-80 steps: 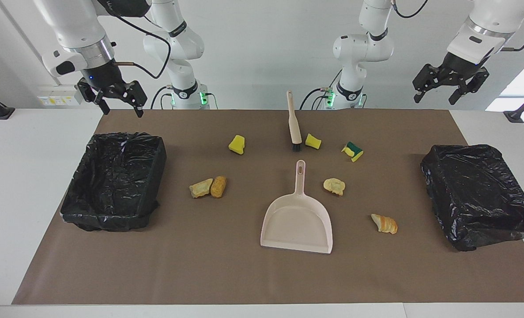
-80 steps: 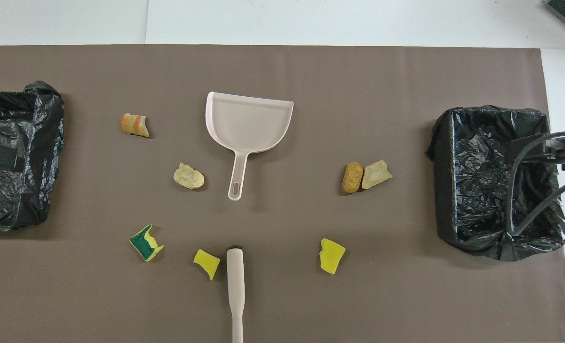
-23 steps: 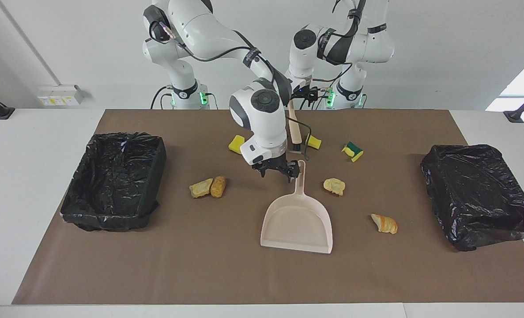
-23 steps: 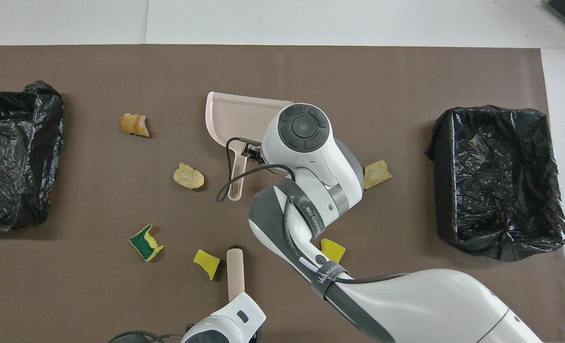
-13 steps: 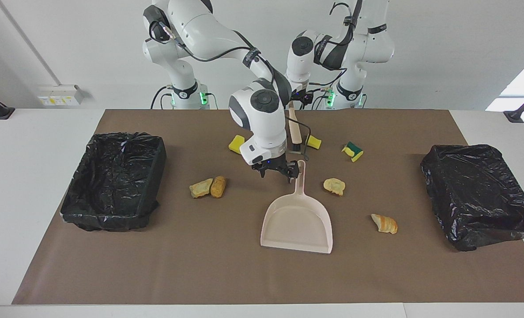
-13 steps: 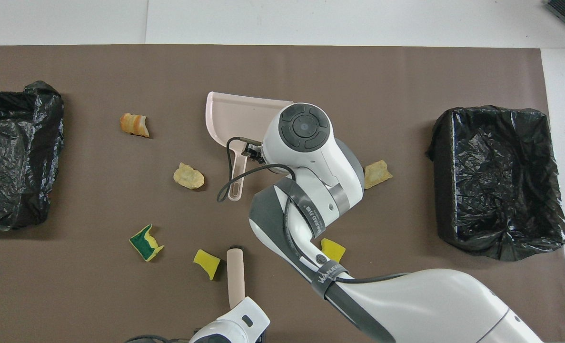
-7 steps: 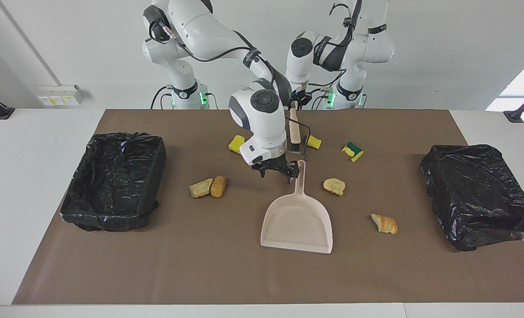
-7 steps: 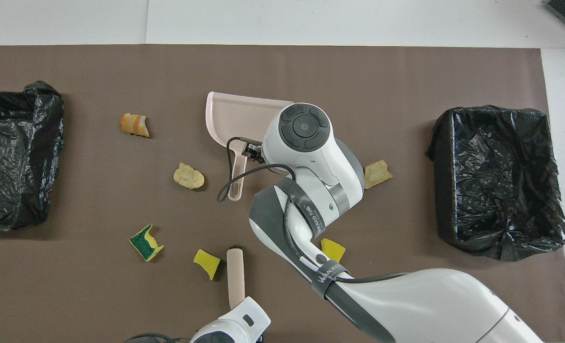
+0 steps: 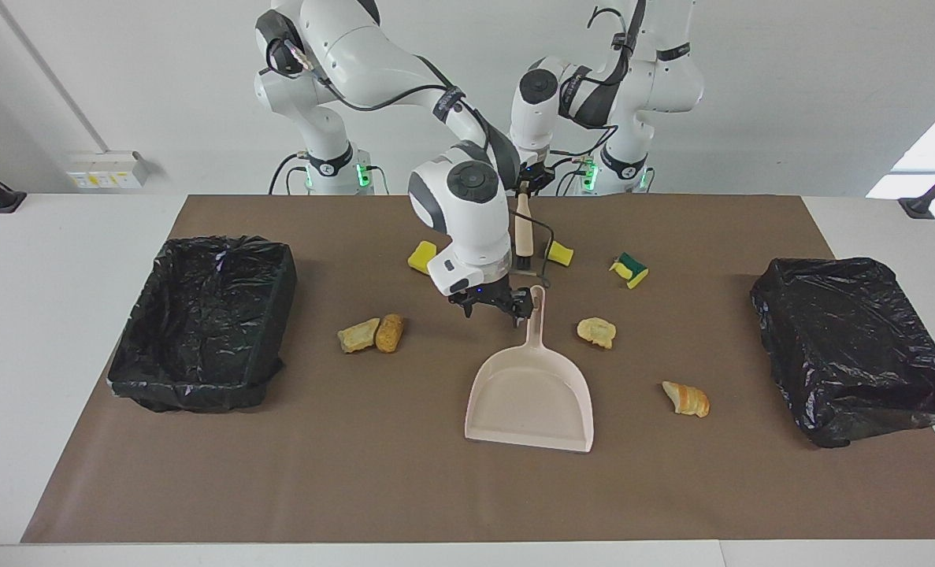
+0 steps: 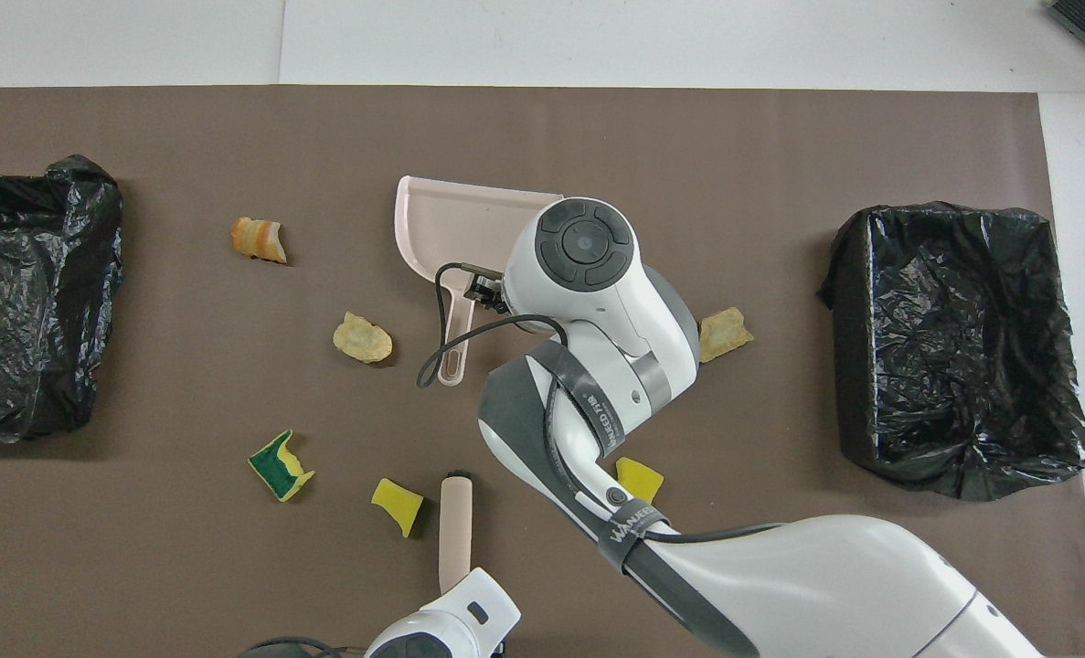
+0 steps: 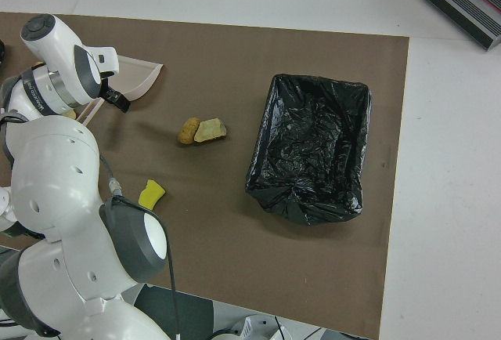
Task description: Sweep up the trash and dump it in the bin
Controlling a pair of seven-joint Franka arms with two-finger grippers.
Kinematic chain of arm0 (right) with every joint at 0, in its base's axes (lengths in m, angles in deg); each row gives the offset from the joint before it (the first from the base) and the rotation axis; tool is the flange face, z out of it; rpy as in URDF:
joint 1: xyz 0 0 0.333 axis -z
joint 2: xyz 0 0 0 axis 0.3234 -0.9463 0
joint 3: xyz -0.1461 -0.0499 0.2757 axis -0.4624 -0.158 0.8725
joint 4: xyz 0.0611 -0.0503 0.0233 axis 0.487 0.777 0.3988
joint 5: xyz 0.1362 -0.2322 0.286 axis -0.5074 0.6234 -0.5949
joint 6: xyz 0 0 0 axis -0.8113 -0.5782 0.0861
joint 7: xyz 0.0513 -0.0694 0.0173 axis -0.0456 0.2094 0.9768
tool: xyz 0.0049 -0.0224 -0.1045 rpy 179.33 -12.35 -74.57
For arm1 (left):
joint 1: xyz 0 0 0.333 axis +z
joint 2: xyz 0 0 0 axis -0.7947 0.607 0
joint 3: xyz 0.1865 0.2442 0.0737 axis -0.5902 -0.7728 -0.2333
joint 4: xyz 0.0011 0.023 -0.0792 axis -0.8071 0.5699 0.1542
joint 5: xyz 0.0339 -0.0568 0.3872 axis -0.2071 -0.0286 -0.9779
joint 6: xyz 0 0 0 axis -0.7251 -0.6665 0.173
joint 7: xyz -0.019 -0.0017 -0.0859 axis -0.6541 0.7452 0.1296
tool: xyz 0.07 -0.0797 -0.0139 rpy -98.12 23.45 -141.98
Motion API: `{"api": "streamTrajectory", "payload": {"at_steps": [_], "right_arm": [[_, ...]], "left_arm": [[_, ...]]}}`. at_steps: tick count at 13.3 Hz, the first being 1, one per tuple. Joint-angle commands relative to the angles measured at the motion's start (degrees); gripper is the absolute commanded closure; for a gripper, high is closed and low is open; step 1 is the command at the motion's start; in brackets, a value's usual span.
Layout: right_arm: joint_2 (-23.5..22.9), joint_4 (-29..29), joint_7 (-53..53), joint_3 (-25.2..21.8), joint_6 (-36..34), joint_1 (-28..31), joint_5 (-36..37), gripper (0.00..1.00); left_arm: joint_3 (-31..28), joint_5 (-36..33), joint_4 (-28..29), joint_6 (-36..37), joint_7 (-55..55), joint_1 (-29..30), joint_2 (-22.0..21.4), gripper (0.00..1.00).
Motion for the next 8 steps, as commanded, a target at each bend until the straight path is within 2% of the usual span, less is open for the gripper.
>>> {"api": "streamTrajectory", "payload": {"at_steps": [1,5,8], "right_arm": [[-0.4,-0.5,-0.7,0.4,0.4,0.5,1.1,0.00],[-0.4,-0.6,-0.7,0.4,0.3,0.6,1.3,0.00],[-0.4,-0.5,-0.7,0.4,0.3,0.6,1.3,0.00]], "left_arm": [[-1.1,1.1,-1.1,3.2,-4.5,0.5,-0.3,1.00],[-6.6,0.0,-2.2,6.8,-6.8,0.8,-0.8,1.00],[-7.3,-2.2,-2.2,7.1,-8.9,5.0,-0.3,1.00]]}}
